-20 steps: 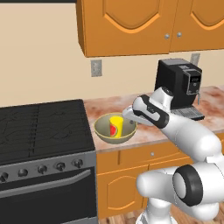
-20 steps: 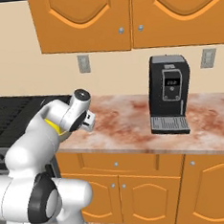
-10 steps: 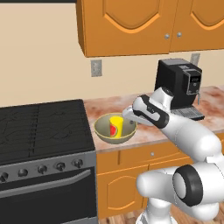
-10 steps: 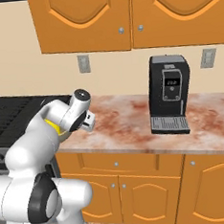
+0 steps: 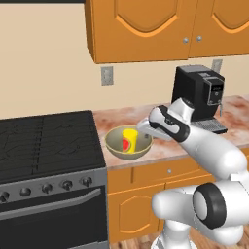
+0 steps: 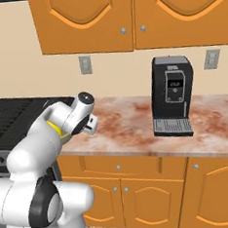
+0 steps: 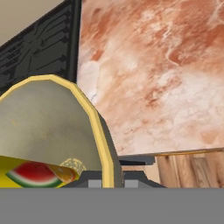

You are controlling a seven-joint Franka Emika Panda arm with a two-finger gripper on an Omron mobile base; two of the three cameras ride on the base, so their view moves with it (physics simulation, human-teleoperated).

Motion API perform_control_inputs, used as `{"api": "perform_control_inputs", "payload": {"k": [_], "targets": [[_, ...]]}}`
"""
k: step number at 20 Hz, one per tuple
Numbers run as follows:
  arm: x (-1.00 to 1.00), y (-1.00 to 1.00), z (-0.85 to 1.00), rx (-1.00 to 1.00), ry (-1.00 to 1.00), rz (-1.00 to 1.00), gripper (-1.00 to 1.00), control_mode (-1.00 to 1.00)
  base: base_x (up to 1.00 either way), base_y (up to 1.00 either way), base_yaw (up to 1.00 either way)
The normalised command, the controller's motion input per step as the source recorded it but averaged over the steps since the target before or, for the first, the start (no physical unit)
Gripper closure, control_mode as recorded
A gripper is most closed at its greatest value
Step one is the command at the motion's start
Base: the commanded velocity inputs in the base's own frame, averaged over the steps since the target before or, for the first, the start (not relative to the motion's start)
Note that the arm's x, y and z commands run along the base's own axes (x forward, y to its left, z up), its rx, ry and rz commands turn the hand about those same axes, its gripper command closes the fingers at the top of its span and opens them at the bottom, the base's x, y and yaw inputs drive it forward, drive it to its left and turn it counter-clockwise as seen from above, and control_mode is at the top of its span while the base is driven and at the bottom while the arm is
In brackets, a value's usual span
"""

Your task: Place the cup inside the bowl on the dining table and move the bowl to any counter.

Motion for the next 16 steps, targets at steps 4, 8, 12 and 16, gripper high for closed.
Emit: {"api": "perform_control_inputs", "payload": {"k": [4,8,12,16], "targets": [[0.00,-0.09,0.00,0.04,0.00,-0.04,1.00,-1.00,0.00,0.00,0.00],[0.00,-0.04,0.00,0.00,0.01,-0.08,1.00,-1.00,0.00,0.00,0.00],[0.08,-0.22,0.00,0.00,0.01,-0.12,1.00,-1.00,0.00,0.00,0.00],[0.33,-0.42,0.00,0.00,0.00,-0.13,1.00,-1.00,0.00,0.00,0.00]]}}
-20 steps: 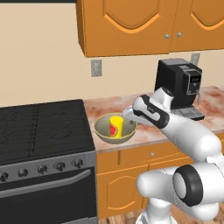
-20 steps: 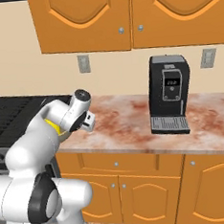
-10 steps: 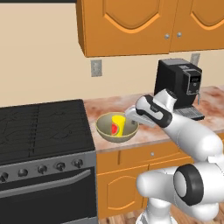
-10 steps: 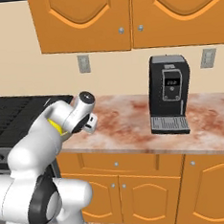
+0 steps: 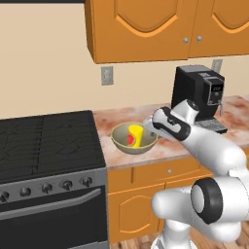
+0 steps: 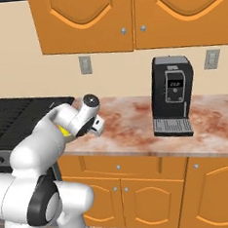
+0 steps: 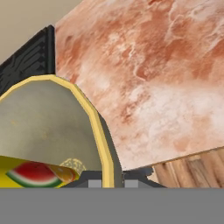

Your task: Place the cup inside the bowl on the dining table and move the bowl to any counter.

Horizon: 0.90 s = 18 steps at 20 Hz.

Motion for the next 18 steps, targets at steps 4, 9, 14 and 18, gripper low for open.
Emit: {"api": "perform_control_inputs", "payload": {"k": [4,9,14,18], "targets": [[0.42,-0.40,0.00,0.00,0.00,-0.11,1.00,-1.00,0.00,0.00,0.00],[0.37,-0.34,0.00,0.00,0.00,-0.08,1.00,-1.00,0.00,0.00,0.00],[0.28,-0.15,0.00,0.00,0.00,-0.02,1.00,-1.00,0.00,0.00,0.00],[0.34,-0.07,-0.01,0.00,0.01,-0.02,1.00,-1.00,0.00,0.00,0.00]]}}
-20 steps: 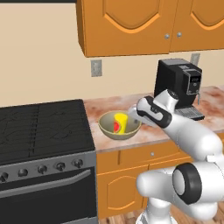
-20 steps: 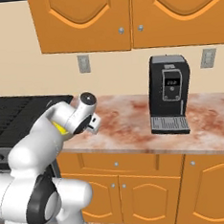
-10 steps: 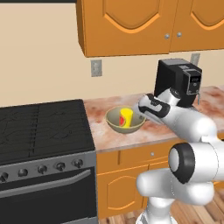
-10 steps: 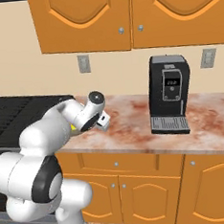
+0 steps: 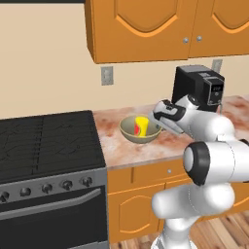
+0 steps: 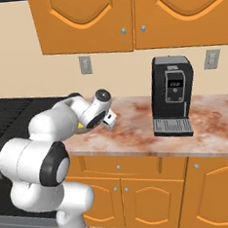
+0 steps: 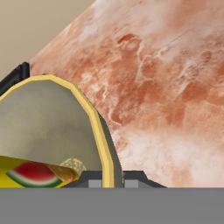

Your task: Place the cup inside the bowl on the dining table and move the bowl to any counter.

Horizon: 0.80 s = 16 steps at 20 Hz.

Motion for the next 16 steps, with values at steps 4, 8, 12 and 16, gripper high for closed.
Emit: {"api": "perform_control_inputs", "payload": {"k": [4,8,12,16], "targets": [[0.20,-0.03,-0.10,0.00,0.01,-0.03,1.00,-1.00,0.00,0.00,0.00],[0.10,-0.01,-0.18,0.00,0.01,-0.04,1.00,-1.00,0.00,0.00,0.00],[0.06,0.00,-0.15,0.00,0.00,-0.04,1.00,-1.00,0.00,0.00,0.00],[0.05,0.00,-0.12,0.00,0.01,-0.04,1.00,-1.00,0.00,0.00,0.00]]}}
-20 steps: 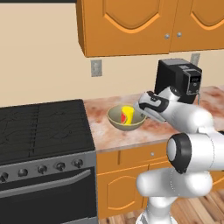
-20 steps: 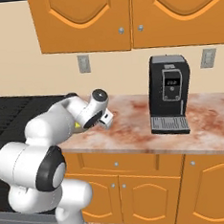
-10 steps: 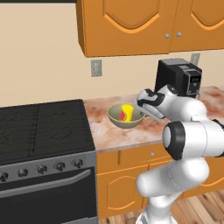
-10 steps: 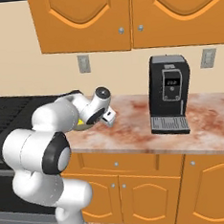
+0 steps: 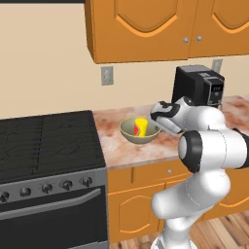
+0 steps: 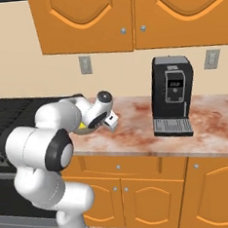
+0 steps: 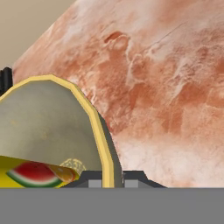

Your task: Place the cup inside the bowl on the dining table and move the bowl to any counter.

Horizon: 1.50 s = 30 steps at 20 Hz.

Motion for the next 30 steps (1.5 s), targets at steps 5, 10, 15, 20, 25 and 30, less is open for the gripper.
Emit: {"api": "perform_control_inputs", "payload": {"k": [5,10,15,20,25,30], "targets": [[0.07,-0.01,-0.13,0.00,0.00,-0.04,1.00,-1.00,0.00,0.00,0.00],[0.11,-0.03,-0.16,0.00,0.00,-0.04,1.00,-1.00,0.00,0.00,0.00],[0.09,-0.03,-0.12,0.00,0.00,-0.03,1.00,-1.00,0.00,0.00,0.00],[0.09,-0.05,-0.14,0.00,0.00,-0.03,1.00,-1.00,0.00,0.00,0.00],[0.05,-0.03,-0.12,0.00,0.00,-0.03,1.00,-1.00,0.00,0.00,0.00],[0.07,-0.01,-0.14,0.00,0.00,-0.03,1.00,-1.00,0.00,0.00,0.00]]}}
